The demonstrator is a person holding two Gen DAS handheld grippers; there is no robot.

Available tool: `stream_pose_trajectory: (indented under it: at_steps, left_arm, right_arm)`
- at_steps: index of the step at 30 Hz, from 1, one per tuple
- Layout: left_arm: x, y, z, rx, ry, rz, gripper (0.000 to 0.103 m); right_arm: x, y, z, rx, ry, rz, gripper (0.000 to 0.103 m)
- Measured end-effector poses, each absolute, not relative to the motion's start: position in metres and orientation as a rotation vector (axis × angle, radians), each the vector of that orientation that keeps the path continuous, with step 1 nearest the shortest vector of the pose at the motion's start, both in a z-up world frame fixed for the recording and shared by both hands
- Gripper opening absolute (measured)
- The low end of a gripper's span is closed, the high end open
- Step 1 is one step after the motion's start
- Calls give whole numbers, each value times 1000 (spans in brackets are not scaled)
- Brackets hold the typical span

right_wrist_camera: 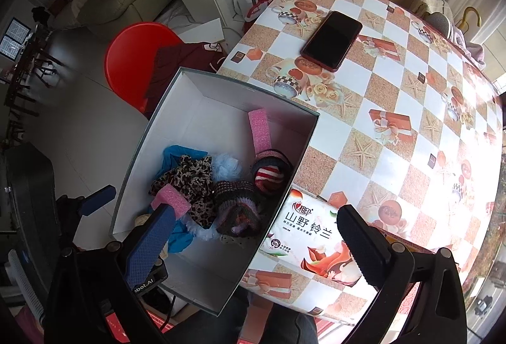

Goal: Organize soft objects

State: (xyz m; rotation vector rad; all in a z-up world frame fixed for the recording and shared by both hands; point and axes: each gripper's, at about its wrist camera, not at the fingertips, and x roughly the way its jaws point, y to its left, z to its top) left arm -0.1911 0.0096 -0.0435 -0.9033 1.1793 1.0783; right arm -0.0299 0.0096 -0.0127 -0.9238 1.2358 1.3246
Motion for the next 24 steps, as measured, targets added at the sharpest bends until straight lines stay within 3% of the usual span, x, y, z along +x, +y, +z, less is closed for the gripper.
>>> stream_pose_trajectory:
  at_steps: [24]
  left_arm:
    - [-198, -8, -31, -841, 1189, 1065, 85]
  right_arm:
    - [-44, -8, -4, -935, 1233, 1281, 103]
